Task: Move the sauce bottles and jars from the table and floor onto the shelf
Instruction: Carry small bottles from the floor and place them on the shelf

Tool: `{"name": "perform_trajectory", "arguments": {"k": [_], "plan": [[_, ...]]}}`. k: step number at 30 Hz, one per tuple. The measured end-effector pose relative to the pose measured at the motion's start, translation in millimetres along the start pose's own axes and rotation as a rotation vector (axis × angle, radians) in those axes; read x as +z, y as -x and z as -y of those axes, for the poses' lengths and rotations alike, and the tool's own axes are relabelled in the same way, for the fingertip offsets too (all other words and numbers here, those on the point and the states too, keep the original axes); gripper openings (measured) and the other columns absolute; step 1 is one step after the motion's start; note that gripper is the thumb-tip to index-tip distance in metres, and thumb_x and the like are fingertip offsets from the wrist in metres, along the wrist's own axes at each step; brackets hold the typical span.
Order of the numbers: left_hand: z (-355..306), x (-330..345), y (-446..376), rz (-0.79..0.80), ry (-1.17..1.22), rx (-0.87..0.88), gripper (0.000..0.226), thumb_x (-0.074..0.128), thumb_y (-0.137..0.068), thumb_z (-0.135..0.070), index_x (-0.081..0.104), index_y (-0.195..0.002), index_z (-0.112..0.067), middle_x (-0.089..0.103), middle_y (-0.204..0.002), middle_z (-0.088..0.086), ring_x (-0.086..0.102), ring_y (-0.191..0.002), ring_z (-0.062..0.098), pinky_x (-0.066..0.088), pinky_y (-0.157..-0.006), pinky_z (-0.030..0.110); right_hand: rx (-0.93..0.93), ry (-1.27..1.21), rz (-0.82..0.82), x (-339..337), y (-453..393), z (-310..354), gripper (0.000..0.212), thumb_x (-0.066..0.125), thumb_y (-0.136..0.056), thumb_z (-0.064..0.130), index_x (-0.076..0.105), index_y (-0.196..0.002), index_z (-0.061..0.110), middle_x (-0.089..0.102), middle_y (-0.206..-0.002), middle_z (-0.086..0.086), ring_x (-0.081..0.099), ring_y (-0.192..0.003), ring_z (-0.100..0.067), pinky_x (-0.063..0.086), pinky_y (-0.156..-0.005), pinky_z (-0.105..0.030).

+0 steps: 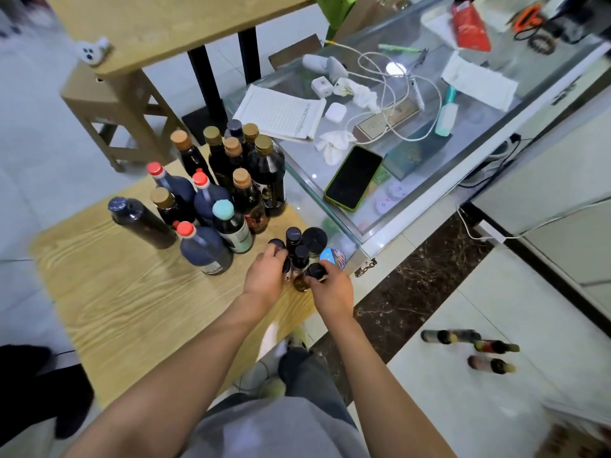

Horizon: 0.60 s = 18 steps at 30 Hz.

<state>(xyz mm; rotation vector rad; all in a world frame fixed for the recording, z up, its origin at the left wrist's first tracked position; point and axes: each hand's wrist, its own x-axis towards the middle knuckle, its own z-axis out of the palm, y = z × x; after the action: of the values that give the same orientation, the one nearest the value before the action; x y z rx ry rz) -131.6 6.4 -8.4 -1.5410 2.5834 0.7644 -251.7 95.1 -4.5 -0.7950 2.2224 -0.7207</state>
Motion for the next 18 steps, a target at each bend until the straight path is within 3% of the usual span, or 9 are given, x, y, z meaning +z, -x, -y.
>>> {"name": "perform_trajectory", "arguments": {"k": [3,6,11,15,18], "plan": [[0.4,2.5,15.9,-0.008,0.083,0.031,0.054,0.064,-0.083,-0.005,0.05,-0.135,-0.014,0.046,-0.128,0.006,0.053,-0.11,0.032,0.046,-0.093,0.042,0.004,-0.012,-0.02,0.1,9.0,-6.3,0.041,0.074,-0.082,0.031,0.067,-0.122,0.024,0.072,-0.108,-0.001,0.065,-0.097,-0.024,0.054,-0.082,-0.035],[5.1,-1.2,31.6,-0.014,0.252,0.028,0.055,0.071,-0.08,-0.009,0.054,-0.132,-0.017,0.049,-0.125,0.002,0.054,-0.113,0.026,0.045,-0.097,0.037,0.002,-0.08,-0.022,-2.9,20.1,-12.5,0.035,0.076,-0.08,0.02,0.069,-0.114,0.022,0.069,-0.097,0.003,0.065,-0.093,-0.02,0.055,-0.085,-0.035],[4.4,-23.8,49.4,0.027,0.373,0.086,0.037,0.078,-0.074,-0.016,0.067,-0.109,-0.023,0.067,-0.104,-0.002,0.061,-0.097,0.02,0.048,-0.083,0.031,-0.001,-0.213,-0.051,-18.6,45.5,-18.8,0.045,0.083,-0.072,0.02,0.064,-0.113,0.021,0.066,-0.087,0.009,0.064,-0.075,-0.011,0.057,-0.077,-0.035],[-9.4,-38.8,59.4,0.007,0.559,0.075,0.025,0.08,-0.075,-0.029,0.073,-0.098,-0.022,0.071,-0.089,-0.009,0.065,-0.082,0.009,0.049,-0.073,0.027,0.035,-0.363,-0.132,-41.3,69.9,-12.2,0.038,0.086,-0.067,0.017,0.065,-0.1,0.017,0.068,-0.09,0.002,0.06,-0.071,-0.004,0.048,-0.062,-0.013],[-31.4,-48.4,71.7,-0.007,0.702,0.096,0.015,0.08,-0.078,-0.03,0.072,-0.087,-0.021,0.07,-0.077,-0.008,0.064,-0.071,0.008,0.056,-0.07,0.032,-0.017,-0.517,-0.225,-59.7,93.2,-7.0,0.03,0.085,-0.066,0.012,0.066,-0.089,0.014,0.071,-0.085,-0.003,0.065,-0.075,-0.014,0.055,-0.071,-0.024]]}}
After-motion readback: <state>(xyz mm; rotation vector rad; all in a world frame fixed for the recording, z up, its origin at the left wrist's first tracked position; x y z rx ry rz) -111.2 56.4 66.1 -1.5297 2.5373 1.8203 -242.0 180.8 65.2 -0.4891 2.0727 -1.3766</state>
